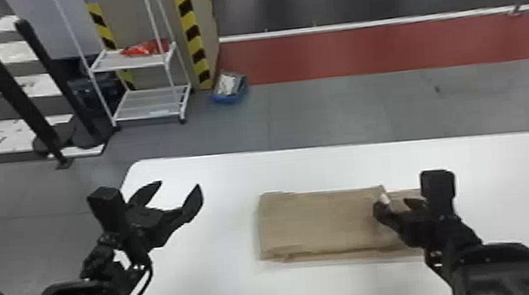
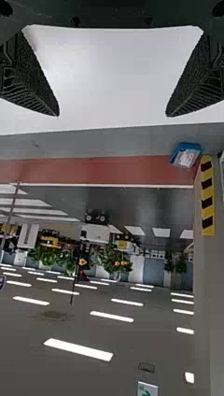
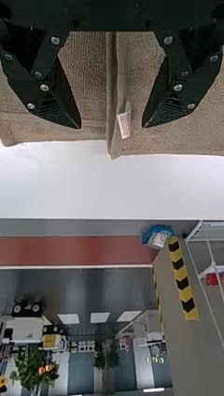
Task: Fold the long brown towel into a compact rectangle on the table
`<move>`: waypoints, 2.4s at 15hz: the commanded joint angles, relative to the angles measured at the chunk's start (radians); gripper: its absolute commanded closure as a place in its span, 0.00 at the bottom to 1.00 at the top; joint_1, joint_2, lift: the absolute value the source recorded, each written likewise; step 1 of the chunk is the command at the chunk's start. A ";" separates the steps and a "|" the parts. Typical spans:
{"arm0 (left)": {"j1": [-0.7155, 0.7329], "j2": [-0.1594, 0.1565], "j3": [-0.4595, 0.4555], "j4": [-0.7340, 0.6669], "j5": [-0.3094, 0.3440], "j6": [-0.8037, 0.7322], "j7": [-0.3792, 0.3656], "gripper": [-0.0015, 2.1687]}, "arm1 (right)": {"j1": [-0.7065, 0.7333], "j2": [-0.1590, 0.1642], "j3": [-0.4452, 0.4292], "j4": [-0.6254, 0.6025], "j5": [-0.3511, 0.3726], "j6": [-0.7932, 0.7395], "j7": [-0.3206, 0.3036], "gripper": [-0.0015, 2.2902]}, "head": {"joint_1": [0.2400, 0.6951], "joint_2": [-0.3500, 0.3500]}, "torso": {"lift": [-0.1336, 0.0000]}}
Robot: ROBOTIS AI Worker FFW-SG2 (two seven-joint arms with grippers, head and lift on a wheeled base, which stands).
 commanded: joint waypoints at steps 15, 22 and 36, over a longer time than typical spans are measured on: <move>0.029 -0.011 0.006 -0.028 0.008 -0.034 -0.025 0.02 | 0.060 -0.004 -0.004 -0.098 -0.007 0.128 0.003 0.08 | 1.00 0.61 | 1.00; 0.046 -0.011 0.007 -0.046 0.011 -0.028 -0.028 0.02 | 0.088 -0.001 0.014 -0.170 -0.004 0.141 0.003 0.18 | 1.00 0.63 | 1.00; 0.060 -0.011 0.017 -0.052 0.034 -0.028 -0.048 0.02 | 0.094 -0.002 0.017 -0.169 -0.010 0.162 0.009 0.30 | 1.00 0.63 | 1.00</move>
